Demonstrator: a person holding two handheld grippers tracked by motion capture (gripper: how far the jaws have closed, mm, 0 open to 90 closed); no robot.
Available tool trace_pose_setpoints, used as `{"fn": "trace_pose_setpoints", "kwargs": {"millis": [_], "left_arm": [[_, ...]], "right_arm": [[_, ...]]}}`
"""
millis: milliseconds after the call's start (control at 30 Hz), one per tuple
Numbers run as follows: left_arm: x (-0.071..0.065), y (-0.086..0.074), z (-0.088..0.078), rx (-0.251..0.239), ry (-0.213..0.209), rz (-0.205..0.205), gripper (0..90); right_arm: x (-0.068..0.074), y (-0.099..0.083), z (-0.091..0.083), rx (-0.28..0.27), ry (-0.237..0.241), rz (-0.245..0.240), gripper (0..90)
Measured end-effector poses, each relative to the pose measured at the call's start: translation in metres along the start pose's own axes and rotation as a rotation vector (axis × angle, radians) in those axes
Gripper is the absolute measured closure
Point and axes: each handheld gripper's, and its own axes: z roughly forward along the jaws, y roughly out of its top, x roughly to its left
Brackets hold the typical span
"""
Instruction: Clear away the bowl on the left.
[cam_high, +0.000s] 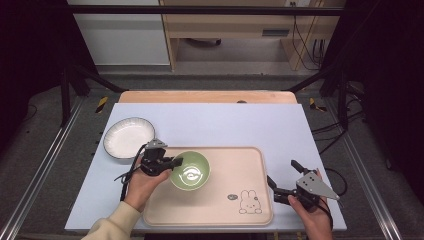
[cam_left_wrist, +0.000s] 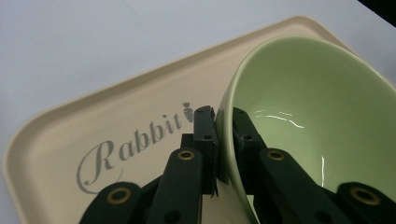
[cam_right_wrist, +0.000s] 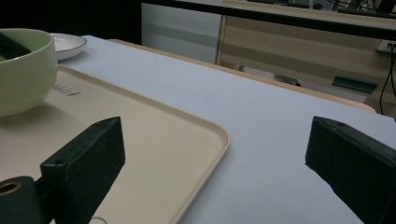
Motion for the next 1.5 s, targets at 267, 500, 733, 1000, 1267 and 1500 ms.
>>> {"fn": "trace_pose_setpoints", "kwargs": {"millis": [267, 500, 733, 1000, 1267, 1500], "left_arm": [[-0.009, -0.001, 0.003, -0.004, -0.031, -0.001, 83.1], [-0.015, -0.005, 0.009, 0.015, -0.048, 0.013, 83.1], [-0.015, -0.007, 0.011, 0.022, -0.063, 0.014, 83.0], [-0.016, -0.010, 0.013, 0.041, -0.079, 0.023, 83.0], [-0.017, -0.012, 0.016, 0.048, -0.086, 0.019, 82.8], [-0.018, -0.014, 0.018, 0.060, -0.096, 0.027, 82.7]], "right_arm": [[0.000, 0.000, 0.000, 0.001, -0.001, 0.001, 4.9], [0.000, 0.000, 0.000, 0.002, 0.000, 0.002, 4.9], [-0.001, 0.000, 0.000, 0.002, -0.002, 0.004, 4.8], [0.000, 0.000, 0.000, 0.006, 0.002, 0.001, 5.0], [-0.001, 0.000, 0.000, 0.006, 0.003, 0.004, 4.9], [-0.001, 0.000, 0.001, 0.005, 0.005, 0.002, 4.9]]}}
